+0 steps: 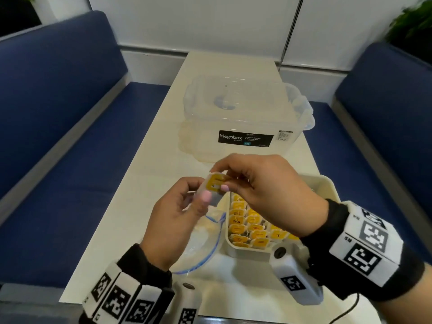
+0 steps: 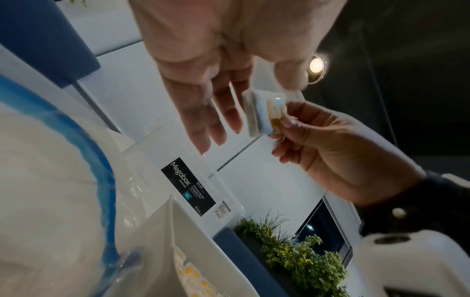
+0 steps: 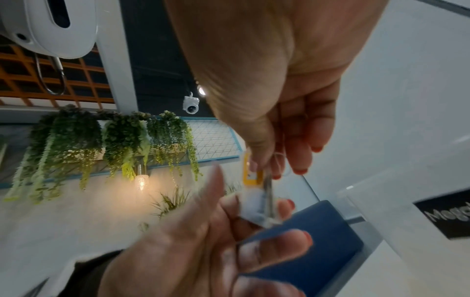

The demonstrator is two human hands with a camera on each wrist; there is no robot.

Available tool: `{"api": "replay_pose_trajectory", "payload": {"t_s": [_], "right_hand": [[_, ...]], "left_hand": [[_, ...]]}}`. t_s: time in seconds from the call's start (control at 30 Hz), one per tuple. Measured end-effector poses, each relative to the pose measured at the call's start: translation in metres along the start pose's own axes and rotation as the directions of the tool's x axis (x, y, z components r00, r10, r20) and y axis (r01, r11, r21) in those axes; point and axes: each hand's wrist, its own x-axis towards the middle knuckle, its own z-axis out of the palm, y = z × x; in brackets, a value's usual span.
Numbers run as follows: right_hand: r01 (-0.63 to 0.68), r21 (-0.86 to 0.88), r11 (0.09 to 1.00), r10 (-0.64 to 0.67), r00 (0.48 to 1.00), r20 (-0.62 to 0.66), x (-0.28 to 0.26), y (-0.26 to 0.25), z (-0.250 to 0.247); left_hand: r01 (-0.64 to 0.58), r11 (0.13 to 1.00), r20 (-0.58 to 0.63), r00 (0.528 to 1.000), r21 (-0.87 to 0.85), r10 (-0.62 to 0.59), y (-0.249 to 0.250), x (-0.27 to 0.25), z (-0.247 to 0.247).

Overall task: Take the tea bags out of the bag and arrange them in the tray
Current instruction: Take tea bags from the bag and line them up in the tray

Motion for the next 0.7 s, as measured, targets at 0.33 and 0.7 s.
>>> {"api": "replay_pose_trajectory", "payload": {"t_s": [0.33,0.7], "right_hand": [[-0.04,-0.141,0.989,0.056,0.992,0.117,-0.003,0.004,-0.038],[-0.23,-0.351,0.908,0.346,0.884,0.315,-0.057,0.057,-0.047]], "left_hand": [[-0.039,0.997,-0.009,0.999,0.073,0.04,-0.006,-0.002,0.026],[-0.106,0.802,-0.01,0.99,0.588,0.138,-0.028,-0.014,0.005]]}}
